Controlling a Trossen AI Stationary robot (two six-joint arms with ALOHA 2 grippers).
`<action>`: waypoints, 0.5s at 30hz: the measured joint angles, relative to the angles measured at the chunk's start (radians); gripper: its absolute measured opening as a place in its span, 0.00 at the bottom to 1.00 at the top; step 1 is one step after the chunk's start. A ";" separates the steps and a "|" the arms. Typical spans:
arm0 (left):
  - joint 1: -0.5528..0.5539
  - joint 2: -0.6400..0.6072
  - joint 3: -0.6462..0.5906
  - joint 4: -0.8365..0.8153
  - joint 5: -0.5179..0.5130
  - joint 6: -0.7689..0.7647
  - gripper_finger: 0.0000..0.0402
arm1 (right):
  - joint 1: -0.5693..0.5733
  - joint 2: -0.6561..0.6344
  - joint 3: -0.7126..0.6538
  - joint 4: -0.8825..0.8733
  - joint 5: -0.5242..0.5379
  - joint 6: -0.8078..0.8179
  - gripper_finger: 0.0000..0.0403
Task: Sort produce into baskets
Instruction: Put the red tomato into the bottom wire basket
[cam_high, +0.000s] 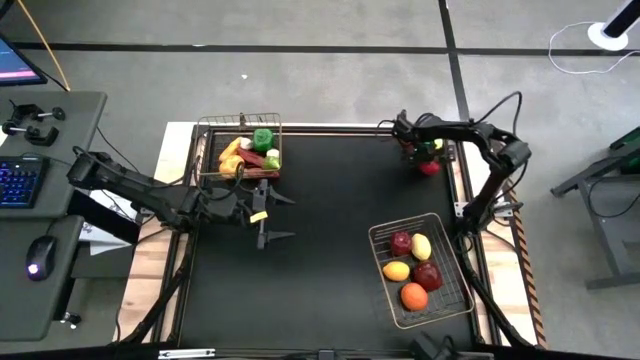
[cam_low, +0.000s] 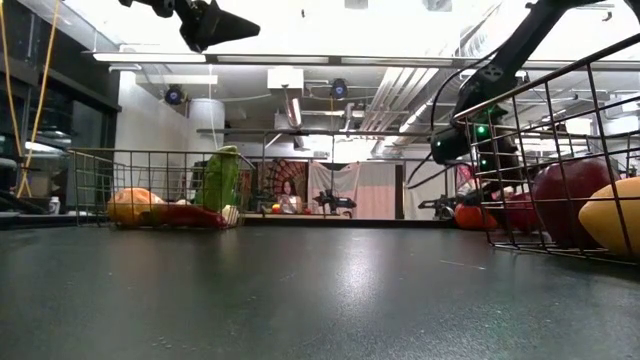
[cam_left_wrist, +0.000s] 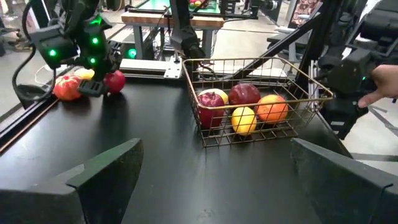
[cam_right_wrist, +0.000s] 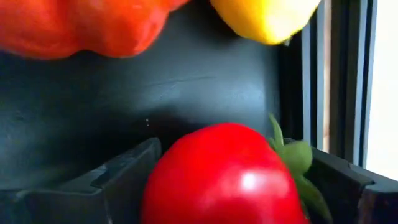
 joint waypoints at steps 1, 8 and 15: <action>0.000 0.000 0.000 0.000 0.000 0.007 0.98 | 0.001 0.009 0.002 0.000 0.003 -0.017 0.83; 0.001 0.000 0.000 0.000 -0.001 0.023 0.98 | 0.010 0.007 0.000 -0.014 0.014 -0.067 0.82; 0.002 0.000 0.000 0.000 -0.001 0.024 0.98 | 0.051 -0.024 -0.004 -0.111 0.014 -0.106 0.63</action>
